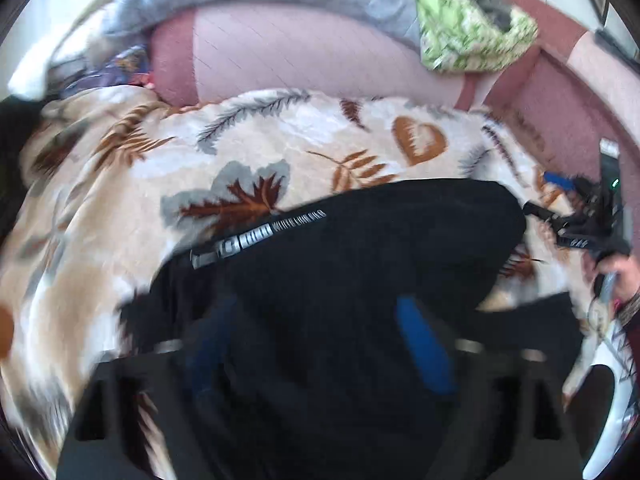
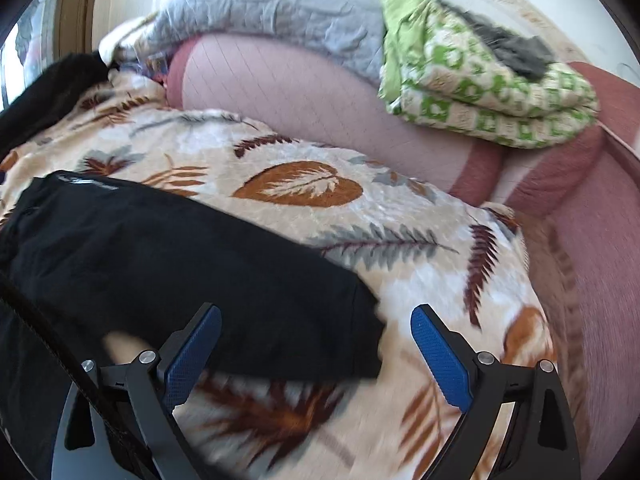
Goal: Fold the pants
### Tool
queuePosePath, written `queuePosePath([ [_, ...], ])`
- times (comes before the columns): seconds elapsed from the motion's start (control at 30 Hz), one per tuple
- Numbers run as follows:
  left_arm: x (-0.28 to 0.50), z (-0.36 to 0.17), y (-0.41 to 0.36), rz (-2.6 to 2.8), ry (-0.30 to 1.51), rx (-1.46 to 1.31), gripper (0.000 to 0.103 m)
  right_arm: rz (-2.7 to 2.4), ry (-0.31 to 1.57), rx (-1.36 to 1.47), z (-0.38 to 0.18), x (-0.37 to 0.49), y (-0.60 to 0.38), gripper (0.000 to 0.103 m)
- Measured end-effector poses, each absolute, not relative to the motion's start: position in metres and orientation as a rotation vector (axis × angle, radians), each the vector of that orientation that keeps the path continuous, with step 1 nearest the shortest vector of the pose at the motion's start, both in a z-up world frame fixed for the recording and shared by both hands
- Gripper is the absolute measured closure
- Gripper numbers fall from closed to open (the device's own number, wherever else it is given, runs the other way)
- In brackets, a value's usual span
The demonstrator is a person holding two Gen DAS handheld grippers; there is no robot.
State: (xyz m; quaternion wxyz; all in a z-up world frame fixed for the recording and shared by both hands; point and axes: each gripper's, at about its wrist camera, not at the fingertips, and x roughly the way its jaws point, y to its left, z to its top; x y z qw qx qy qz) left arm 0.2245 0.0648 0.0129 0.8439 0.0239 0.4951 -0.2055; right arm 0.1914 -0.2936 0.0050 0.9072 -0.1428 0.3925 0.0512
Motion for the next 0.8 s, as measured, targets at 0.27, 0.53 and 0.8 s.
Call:
queuePosePath([
  [0.27, 0.31, -0.04, 0.048, -0.478, 1.133, 0.098, 0.036, 0.249, 0.962, -0.372, -0.037, 0.289, -0.276, 0.012],
  [0.53, 0.326, -0.059, 0.023, -0.567, 1.16, 0.2, 0.022, 0.327, 0.998, -0.361, -0.066, 0.316, -0.258, 0.011],
  [0.8, 0.308, -0.044, 0.02, -0.603, 1.117, 0.226, 0.086, 0.4, 1.012, -0.161, -0.064, 0.311, -0.269, 0.077],
])
